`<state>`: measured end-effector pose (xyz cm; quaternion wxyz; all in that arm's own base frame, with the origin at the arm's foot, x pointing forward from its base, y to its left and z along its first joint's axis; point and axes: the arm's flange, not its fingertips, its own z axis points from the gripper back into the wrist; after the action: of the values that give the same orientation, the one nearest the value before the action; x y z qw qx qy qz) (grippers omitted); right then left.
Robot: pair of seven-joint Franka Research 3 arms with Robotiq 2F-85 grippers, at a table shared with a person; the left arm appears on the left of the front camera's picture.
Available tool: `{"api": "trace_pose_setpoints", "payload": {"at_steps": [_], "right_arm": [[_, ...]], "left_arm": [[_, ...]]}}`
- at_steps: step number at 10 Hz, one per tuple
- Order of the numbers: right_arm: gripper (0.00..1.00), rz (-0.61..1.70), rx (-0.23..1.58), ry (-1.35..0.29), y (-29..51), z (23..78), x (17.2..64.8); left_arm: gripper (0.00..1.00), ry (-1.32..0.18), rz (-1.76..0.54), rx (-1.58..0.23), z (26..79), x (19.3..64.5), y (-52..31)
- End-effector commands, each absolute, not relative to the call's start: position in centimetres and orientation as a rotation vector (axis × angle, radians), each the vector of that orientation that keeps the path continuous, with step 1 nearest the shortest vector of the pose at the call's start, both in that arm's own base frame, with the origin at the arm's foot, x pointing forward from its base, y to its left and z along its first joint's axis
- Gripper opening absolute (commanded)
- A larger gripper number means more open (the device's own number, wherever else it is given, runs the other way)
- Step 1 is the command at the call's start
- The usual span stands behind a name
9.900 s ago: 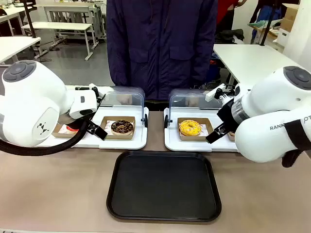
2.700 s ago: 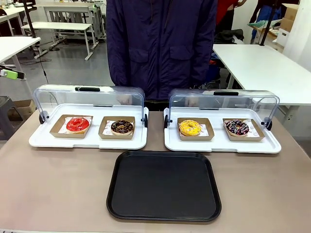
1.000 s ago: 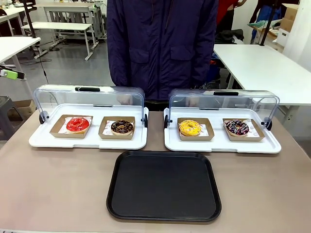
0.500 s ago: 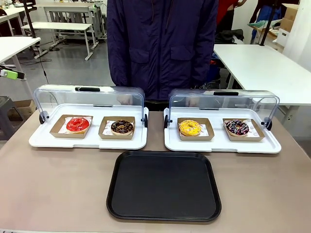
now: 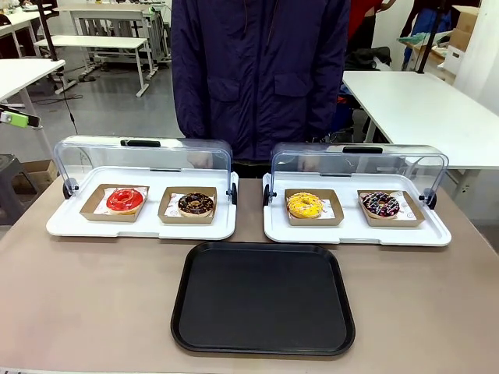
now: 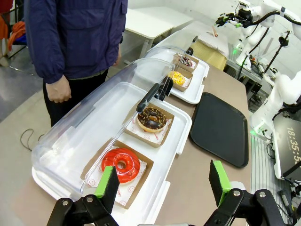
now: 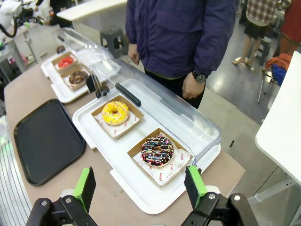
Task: Move the first donut from the left to the tray.
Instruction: Pick up the Paper togo box containing the Donut indicated by the person and place it on the Handle tray.
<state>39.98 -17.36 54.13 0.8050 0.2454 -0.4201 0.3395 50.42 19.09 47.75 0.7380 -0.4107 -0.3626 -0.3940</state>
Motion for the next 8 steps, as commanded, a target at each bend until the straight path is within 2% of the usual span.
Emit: {"api": "trace_pose_setpoints", "payload": {"at_steps": [1,8], "right_arm": [[1.0,0.738,0.528,-0.936,-17.15,53.81,40.08],[1.0,0.738,0.528,-0.936,-17.15,53.81,40.08]], "left_arm": [[1.0,-0.785,-0.862,-0.891,47.87,50.05,18.82],[1.0,-0.785,-0.862,-0.891,47.87,50.05,18.82]]}}
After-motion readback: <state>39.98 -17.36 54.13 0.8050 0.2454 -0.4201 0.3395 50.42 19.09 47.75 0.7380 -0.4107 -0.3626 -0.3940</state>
